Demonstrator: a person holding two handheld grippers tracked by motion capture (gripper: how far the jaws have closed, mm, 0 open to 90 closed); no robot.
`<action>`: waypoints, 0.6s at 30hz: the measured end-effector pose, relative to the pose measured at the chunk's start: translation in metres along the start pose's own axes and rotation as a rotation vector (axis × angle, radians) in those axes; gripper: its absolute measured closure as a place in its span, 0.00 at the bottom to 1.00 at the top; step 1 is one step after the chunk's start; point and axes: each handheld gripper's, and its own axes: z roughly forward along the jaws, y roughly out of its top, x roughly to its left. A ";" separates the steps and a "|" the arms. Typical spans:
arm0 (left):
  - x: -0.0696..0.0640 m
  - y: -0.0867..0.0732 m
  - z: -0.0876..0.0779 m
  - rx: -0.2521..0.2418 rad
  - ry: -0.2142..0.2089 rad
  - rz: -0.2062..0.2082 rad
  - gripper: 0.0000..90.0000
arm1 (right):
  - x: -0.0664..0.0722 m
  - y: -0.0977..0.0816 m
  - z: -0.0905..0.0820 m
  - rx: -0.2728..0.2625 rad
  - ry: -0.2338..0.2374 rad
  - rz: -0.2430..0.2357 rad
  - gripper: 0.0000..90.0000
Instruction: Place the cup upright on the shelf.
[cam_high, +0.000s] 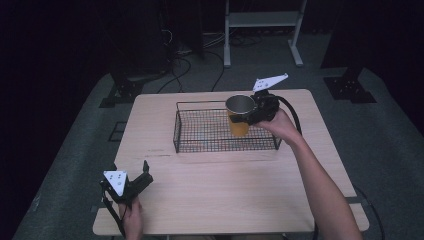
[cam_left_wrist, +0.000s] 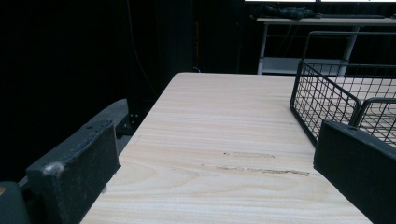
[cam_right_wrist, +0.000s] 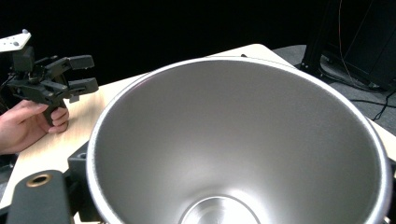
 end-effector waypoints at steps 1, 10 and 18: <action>0.000 0.000 0.000 0.000 0.000 0.000 0.00 | -0.001 0.000 0.001 -0.001 0.000 0.003 0.14; 0.000 0.000 0.000 0.001 -0.001 0.001 0.00 | -0.013 -0.006 0.007 0.005 -0.002 0.033 0.14; 0.000 0.000 0.000 0.001 -0.001 0.000 0.00 | -0.017 0.000 0.009 0.017 -0.005 0.032 0.14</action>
